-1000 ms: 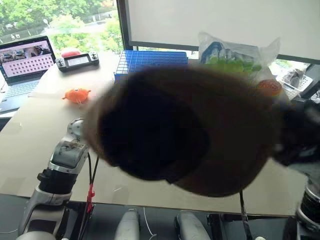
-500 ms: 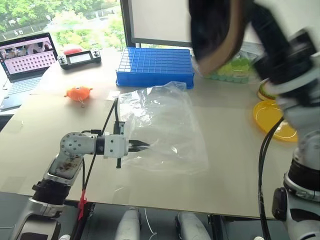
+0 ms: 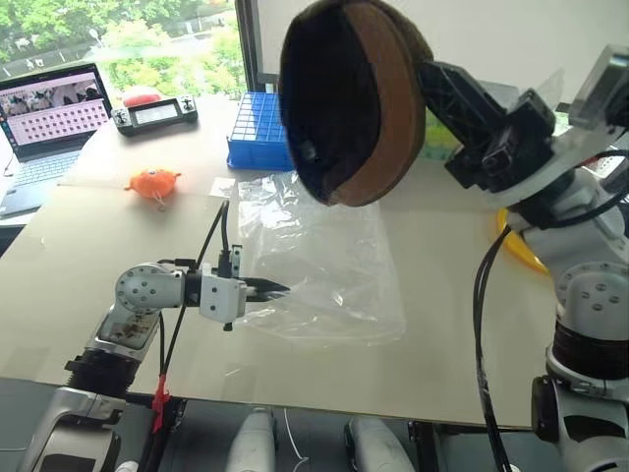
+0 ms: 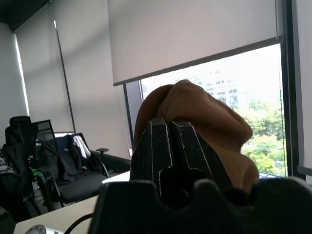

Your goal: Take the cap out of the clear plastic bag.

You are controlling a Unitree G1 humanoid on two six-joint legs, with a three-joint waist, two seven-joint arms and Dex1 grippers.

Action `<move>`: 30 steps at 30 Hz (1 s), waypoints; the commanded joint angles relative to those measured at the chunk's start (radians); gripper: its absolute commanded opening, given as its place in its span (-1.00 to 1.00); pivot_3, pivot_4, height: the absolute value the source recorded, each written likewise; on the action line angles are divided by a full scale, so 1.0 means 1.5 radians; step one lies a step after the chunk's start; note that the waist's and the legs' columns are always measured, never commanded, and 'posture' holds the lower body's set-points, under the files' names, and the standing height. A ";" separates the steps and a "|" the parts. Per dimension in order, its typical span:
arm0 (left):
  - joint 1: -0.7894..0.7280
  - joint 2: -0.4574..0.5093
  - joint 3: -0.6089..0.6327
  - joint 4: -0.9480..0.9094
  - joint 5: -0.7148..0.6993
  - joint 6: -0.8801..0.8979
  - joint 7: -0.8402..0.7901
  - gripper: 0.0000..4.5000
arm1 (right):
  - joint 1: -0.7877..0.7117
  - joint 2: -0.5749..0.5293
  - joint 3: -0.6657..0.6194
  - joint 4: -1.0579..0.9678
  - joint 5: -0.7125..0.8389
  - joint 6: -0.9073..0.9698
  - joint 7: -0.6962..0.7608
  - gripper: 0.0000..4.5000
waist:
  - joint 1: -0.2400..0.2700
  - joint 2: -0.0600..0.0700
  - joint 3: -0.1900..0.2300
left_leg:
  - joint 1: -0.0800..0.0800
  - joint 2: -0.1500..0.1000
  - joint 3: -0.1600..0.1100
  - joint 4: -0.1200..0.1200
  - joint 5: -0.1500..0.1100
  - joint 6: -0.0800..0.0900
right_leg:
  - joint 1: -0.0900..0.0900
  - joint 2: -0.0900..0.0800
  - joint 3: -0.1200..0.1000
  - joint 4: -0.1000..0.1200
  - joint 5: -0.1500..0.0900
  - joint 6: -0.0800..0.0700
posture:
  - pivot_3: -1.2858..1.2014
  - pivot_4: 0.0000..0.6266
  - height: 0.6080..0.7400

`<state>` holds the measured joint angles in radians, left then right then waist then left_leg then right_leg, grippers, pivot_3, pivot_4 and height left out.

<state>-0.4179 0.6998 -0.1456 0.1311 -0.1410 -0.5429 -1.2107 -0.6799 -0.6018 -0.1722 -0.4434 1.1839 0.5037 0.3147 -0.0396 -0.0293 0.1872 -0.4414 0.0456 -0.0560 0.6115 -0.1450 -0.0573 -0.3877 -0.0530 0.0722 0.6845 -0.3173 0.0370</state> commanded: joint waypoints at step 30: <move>-0.044 -0.061 -0.005 0.089 -0.088 0.137 -0.012 -0.21 | 0.320 -0.031 0.386 0.043 -0.740 -0.025 0.226 -0.30 | -0.004 -0.003 -0.018 | 0.021 0.004 0.003 -0.002 -0.003 0.003 | 0.021 0.005 0.005 -0.006 -0.004 0.005 | 0.03 -0.52 0.83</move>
<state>-0.4901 0.6040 -0.1750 0.3162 -0.2429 -0.3704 -1.2375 -0.2199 -0.6670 0.4073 -0.3450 0.0276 0.4299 0.6122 -0.0450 -0.0334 0.1598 -0.4094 0.0517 -0.0518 0.6083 -0.1492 -0.0527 -0.3561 -0.0454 0.0795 0.6756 -0.3228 0.0443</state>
